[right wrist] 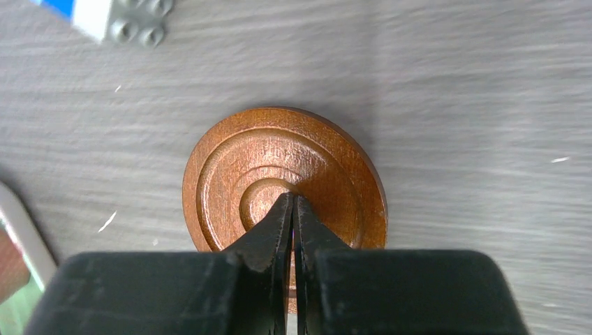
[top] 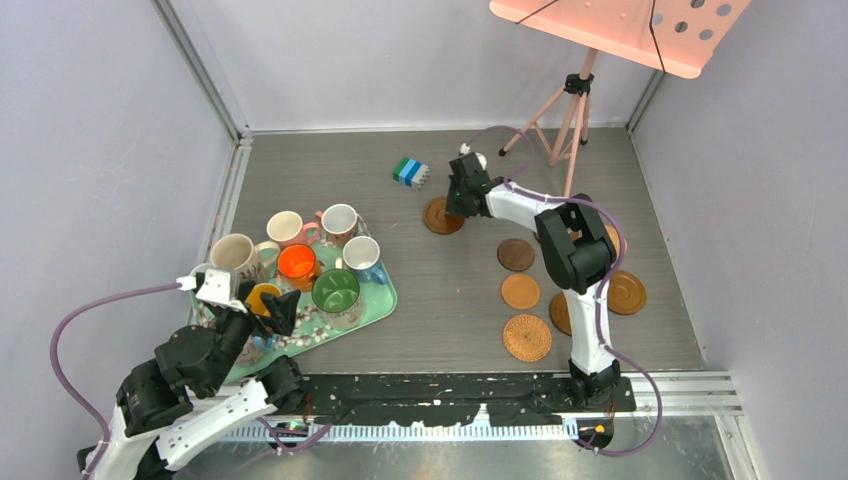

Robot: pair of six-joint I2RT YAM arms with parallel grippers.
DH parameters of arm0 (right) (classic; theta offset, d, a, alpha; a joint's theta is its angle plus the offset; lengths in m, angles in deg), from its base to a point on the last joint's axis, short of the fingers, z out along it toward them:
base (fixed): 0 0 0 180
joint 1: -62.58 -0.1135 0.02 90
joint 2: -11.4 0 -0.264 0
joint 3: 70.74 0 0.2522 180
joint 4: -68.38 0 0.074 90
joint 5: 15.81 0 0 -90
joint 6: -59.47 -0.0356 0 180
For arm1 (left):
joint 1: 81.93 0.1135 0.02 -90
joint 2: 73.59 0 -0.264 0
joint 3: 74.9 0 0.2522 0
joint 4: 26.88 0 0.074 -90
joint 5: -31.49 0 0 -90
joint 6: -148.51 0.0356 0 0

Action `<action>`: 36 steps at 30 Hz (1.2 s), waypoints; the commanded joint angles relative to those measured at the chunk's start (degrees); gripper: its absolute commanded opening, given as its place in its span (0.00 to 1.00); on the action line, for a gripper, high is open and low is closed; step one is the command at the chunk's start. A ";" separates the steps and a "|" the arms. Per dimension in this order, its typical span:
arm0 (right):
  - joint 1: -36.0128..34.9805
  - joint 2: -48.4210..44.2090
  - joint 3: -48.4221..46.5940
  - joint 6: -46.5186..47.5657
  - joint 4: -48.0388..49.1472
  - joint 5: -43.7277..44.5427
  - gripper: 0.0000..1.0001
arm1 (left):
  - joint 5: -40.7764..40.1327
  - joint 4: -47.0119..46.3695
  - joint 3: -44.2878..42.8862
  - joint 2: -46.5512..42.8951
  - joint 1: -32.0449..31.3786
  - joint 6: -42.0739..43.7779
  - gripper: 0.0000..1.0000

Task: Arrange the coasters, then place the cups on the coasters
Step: Move the coaster to the center of the board.

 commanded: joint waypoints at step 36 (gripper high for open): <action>14.34 -12.56 10.19 5.46 -3.09 -3.09 0.09 | 0.14 -0.89 0.09 0.64 -0.04 0.38 0.98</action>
